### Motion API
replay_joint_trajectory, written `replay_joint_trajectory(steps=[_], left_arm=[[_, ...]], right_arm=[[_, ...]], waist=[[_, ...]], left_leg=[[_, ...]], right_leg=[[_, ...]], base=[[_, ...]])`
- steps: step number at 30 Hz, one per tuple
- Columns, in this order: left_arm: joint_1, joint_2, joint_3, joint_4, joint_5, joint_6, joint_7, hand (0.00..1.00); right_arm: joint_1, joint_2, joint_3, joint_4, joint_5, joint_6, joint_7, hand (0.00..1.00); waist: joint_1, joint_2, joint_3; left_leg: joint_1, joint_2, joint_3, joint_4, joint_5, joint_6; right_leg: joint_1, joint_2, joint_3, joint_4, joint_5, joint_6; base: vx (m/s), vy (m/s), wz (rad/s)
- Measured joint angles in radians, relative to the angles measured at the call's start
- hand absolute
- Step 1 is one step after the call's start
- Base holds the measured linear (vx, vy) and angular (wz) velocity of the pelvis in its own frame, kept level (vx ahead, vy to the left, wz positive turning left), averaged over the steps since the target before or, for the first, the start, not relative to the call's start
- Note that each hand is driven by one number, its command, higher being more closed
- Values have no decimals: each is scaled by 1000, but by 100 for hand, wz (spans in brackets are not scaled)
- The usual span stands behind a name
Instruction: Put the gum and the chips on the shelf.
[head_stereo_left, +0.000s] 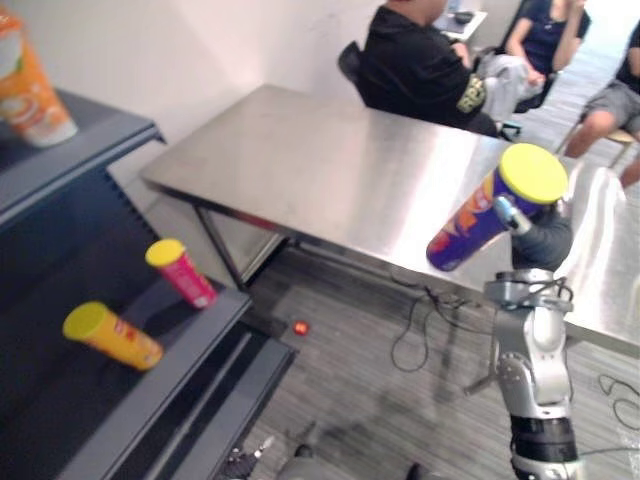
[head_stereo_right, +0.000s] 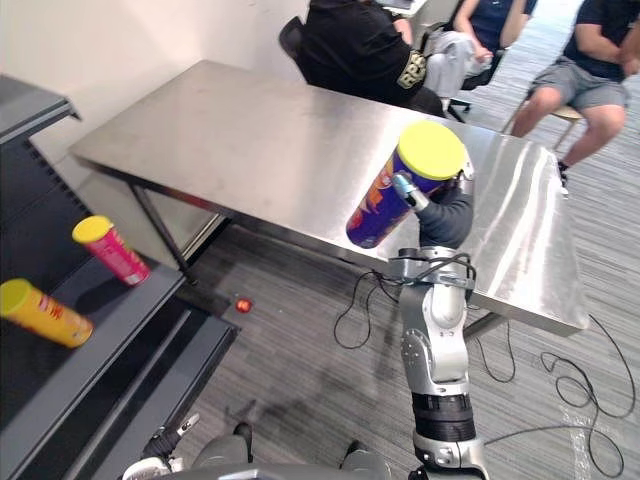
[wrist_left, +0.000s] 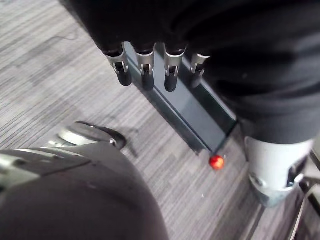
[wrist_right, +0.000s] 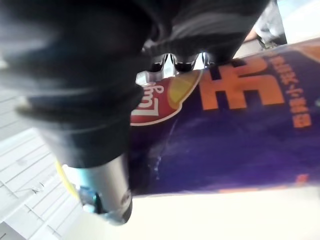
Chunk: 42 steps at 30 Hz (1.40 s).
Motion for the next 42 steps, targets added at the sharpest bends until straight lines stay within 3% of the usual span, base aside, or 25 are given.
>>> replay_joint_trajectory(steps=[1, 2, 3, 4, 5, 6, 8, 10, 11, 13, 14, 16, 17, 19, 20, 21, 24, 27, 32, 38, 42], left_arm=[[3, -4, 5, -1, 0, 0, -2, 0], [7, -17, 15, -9, 2, 0, -5, 0], [12, -22, 21, -19, 2, 0, -7, 0], [16, -33, 43, -19, 1, -1, -6, 0], [7, -33, 44, 3, 0, 5, -5, 0], [6, -33, 53, 0, -1, 9, -8, 0], [40, -46, 82, 7, 0, 16, -5, 0], [94, -64, 92, 4, 1, 20, -5, 0], [110, -73, 109, 13, 2, 21, -6, 0], [93, -77, 133, 24, 3, 21, -9, 0], [93, -78, 153, 24, 4, 21, -15, 0], [100, -73, 199, 27, 4, 22, -15, 0], [96, -75, 216, 30, 7, 25, -15, 0], [95, -78, 216, 29, 13, 33, -15, 0], [92, -76, 213, 22, 16, 32, -15, 0], [87, -73, 205, 22, 22, 32, -15, 0], [75, -66, 169, 33, 54, 34, -13, 0], [77, -51, 159, 34, 56, 32, -12, 0], [76, -32, 181, 32, 33, 32, -13, 0], [66, -37, 200, 30, 5, 32, -22, 0], [54, -38, 200, 27, 6, 32, -33, 0]], right_arm=[[-4, 1, 11, 0, 0, 0, 1, 100], [-25, 0, 17, 1, 0, 0, 6, 100], [-37, -1, 14, 1, 0, 0, 6, 100], [-67, -6, 3, 1, -3, 0, 7, 100], [-76, -7, -13, 3, -13, 0, 0, 100], [-86, -7, -23, 8, -18, 0, -1, 100], [-120, -8, -35, 49, -29, 7, -12, 100], [-118, -6, -34, 40, -53, 4, -18, 100], [-113, -11, -55, 28, -61, -1, -22, 100], [-100, -16, -122, 16, -61, -2, -25, 100], [-92, -15, -149, 16, -61, -2, -27, 100], [-61, 0, -159, 11, -64, 1, -27, 100], [-46, 0, -170, 6, -82, 1, -26, 100], [-23, -2, -199, 5, -98, 3, -28, 100], [-19, -3, -222, 4, -100, 4, -28, 100], [-20, -3, -234, 1, -101, 4, -28, 100], [-18, -2, -253, -1, -134, 12, -49, 100], [-18, -3, -252, -1, -140, 14, -57, 100], [-18, -2, -248, 0, -169, 14, -67, 100], [-18, -3, -244, 4, -167, 16, -55, 100], [-17, -4, -238, 9, -166, 23, -44, 100]], waist=[[0, 6, 0], [1, 35, 6], [3, 45, 8], [4, 63, 10], [3, 57, 9], [3, 49, 15], [14, 50, 24], [8, 70, 12], [-4, 89, 0], [-13, 100, -8], [-21, 104, -15], [-31, 80, -36], [-31, 83, -36], [-38, 90, -42], [-57, 88, -43], [-59, 88, -43], [-55, 60, -42], [-51, 48, -35], [-27, 11, -5], [-15, 31, 13], [-15, 29, 19]], left_leg=[[-5, 2, -21, -19, 20, -7], [-28, 22, -76, -93, 88, -27], [-31, 33, -92, -136, 122, -27], [-34, 69, -50, -220, 128, 14], [-72, 87, 107, -224, 15, 183], [-93, 89, 177, -184, 0, 210], [-111, 108, 344, 145, 48, 219], [-48, 144, 427, 318, 31, 200], [-5, 167, 459, 351, 24, 189], [51, 183, 491, 312, 44, 174], [56, 157, 508, 225, 52, 162], [90, 102, 511, 44, 84, 108], [82, 110, 530, 44, 49, 97], [82, 95, 558, -44, 52, 70], [69, 76, 584, -95, 55, 63], [63, 68, 603, -121, 55, 63], [41, -17, 579, -182, 86, 89], [66, -51, 577, -201, 85, 98], [77, -46, 604, -222, 73, 106], [86, -14, 602, -259, 125, 83], [84, -3, 591, -258, 138, 86]], right_leg=[[-7, 4, -21, 3, -3, -6], [-31, 36, -60, 25, -19, -32], [-41, 52, -71, 32, -27, -48], [-43, 72, -133, 24, -25, -63], [-40, 58, -211, -14, -9, -77], [-42, 32, -240, -21, -8, -85], [-45, -34, -288, 22, -22, -106], [-40, -51, -321, 26, -23, -108], [-43, -62, -364, 31, -23, -108], [-49, -85, -429, 40, -24, -110], [-49, -99, -469, 27, -15, -110], [-46, -96, -531, -46, 33, -107], [-43, -94, -576, -57, 51, -108], [-44, -109, -635, -26, 70, -94], [-47, -132, -688, -2, 72, -92], [-53, -145, -708, 15, 72, -92], [-74, -254, -754, 109, 76, -87], [-55, -296, -752, 133, 89, -83], [-57, -274, -726, 106, 94, -85], [-56, -220, -726, 95, 83, -100], [-54, -216, -726, 112, 78, -105]], base=[[-111, -144, 113], [-98, -142, 105], [-180, -250, 137], [-188, -260, 153], [-187, -210, 162], [-111, -78, 140], [-89, -70, 88], [-81, -63, 72], [-123, 58, 104], [-154, 111, 114], [-139, 101, 85], [-170, 140, 98], [-163, 161, 92], [-133, 246, 108], [-115, 300, 124], [-114, 304, 109], [-83, 242, 64], [-58, 137, 14], [-86, 10, -9], [12, -71, -3], [37, -66, 9]])
